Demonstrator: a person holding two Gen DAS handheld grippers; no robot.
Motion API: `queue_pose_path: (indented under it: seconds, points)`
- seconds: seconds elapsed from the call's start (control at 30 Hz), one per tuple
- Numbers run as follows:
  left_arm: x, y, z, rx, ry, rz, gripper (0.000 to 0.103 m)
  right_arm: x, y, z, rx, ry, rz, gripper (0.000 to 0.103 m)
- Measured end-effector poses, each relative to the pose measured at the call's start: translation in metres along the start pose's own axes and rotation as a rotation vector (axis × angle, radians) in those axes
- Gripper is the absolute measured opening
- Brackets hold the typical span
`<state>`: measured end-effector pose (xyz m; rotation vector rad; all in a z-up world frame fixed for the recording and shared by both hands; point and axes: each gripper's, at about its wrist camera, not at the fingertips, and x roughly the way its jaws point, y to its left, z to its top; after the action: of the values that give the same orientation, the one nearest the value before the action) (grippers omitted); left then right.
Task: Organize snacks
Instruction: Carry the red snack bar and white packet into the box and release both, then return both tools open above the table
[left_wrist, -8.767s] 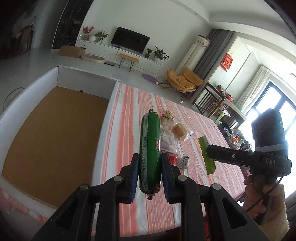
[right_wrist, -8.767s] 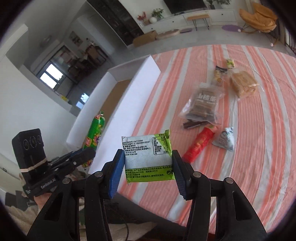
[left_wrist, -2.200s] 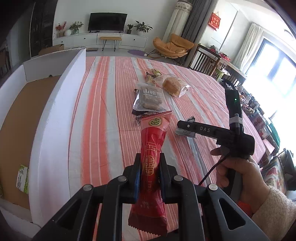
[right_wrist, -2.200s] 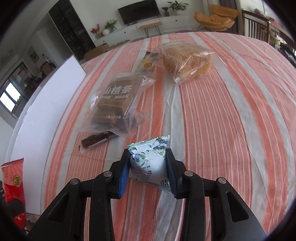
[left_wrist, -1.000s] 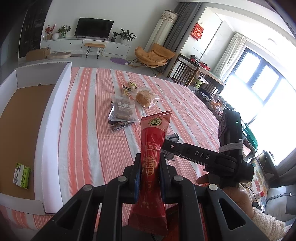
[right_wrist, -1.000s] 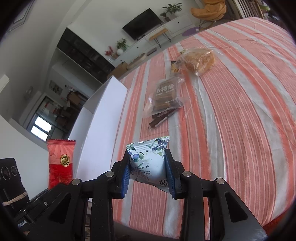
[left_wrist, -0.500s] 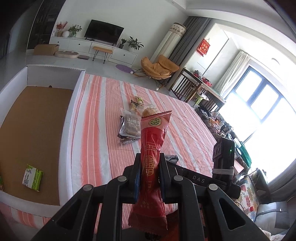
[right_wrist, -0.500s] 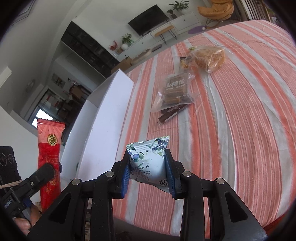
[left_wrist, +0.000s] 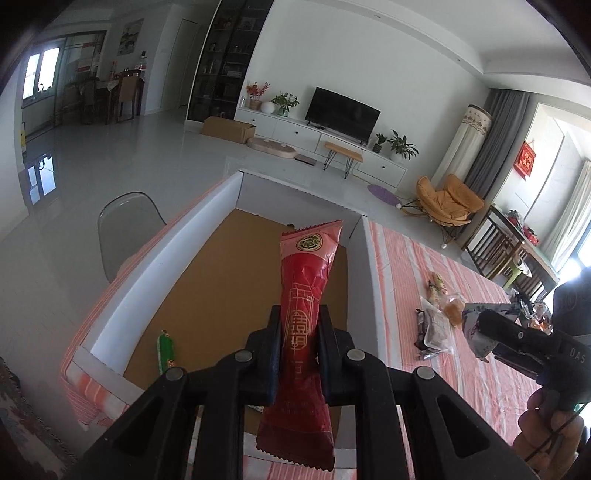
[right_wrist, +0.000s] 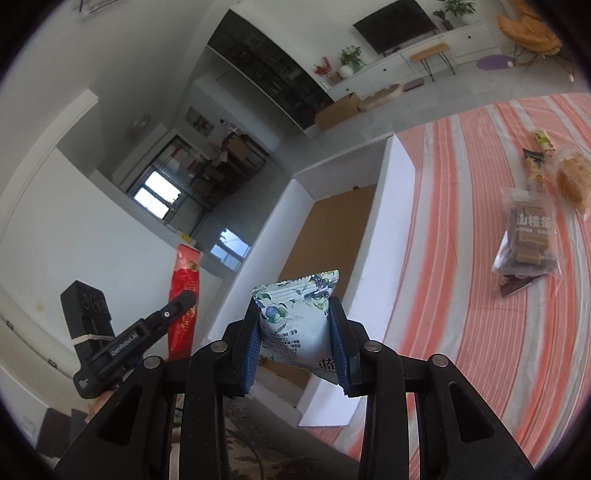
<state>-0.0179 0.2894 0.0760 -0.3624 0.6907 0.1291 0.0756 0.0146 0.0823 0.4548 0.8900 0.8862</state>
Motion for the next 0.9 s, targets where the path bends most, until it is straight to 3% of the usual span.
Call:
queue_pose_path:
  seconds: [0.03,0.07,0.1,0.13,0.17,0.2,0.27,0.4,0.47,0.57,0.67,0.8,0.9]
  points:
    - [0.005,0.004,-0.003,0.001,0.003,0.055,0.017,0.013,0.009,0.003,-0.024,-0.003,0.022,0.040]
    - [0.012,0.007,-0.008,0.004,0.008,0.102,0.027,0.023,0.015,0.005,-0.036,-0.006,0.016,0.044]
    - [0.017,0.009,-0.011,0.006,0.016,0.130,0.048,0.032,0.018,0.007,-0.033,-0.002,0.002,0.058]
    - [0.021,0.011,-0.013,-0.004,0.020,0.146,0.061,0.035,0.018,0.006,-0.019,-0.007,-0.008,0.071]
    - [0.023,0.014,-0.016,-0.025,0.015,0.151,0.082,0.034,0.014,0.005,-0.006,-0.021,-0.017,0.071]
    - [0.021,0.015,-0.019,-0.051,-0.008,0.139,0.087,0.030,0.010,0.002,-0.008,-0.035,-0.037,0.071]
    - [0.018,0.010,-0.023,-0.075,-0.043,0.097,0.091,0.017,-0.003,-0.009,-0.071,-0.072,-0.144,0.072]
    - [0.025,-0.034,-0.031,-0.003,-0.029,-0.024,0.093,-0.007,-0.059,-0.044,-0.145,-0.104,-0.546,0.074]
    - [0.029,-0.077,-0.038,0.071,0.010,-0.108,0.093,-0.021,-0.102,-0.059,-0.092,-0.070,-0.719,0.074]
    - [0.039,-0.146,-0.056,0.192,0.085,-0.263,0.094,-0.060,-0.152,-0.078,-0.018,-0.104,-0.917,0.074]
    - [0.064,-0.212,-0.081,0.274,0.223,-0.389,0.096,-0.096,-0.199,-0.088,0.057,-0.113,-1.100,0.074]
    - [0.122,-0.268,-0.118,0.319,0.327,-0.329,0.096,-0.135,-0.237,-0.098,0.153,-0.120,-1.212,0.074]
    - [0.161,-0.282,-0.139,0.364,0.307,-0.212,0.096,-0.153,-0.250,-0.101,0.262,-0.176,-1.179,0.074]
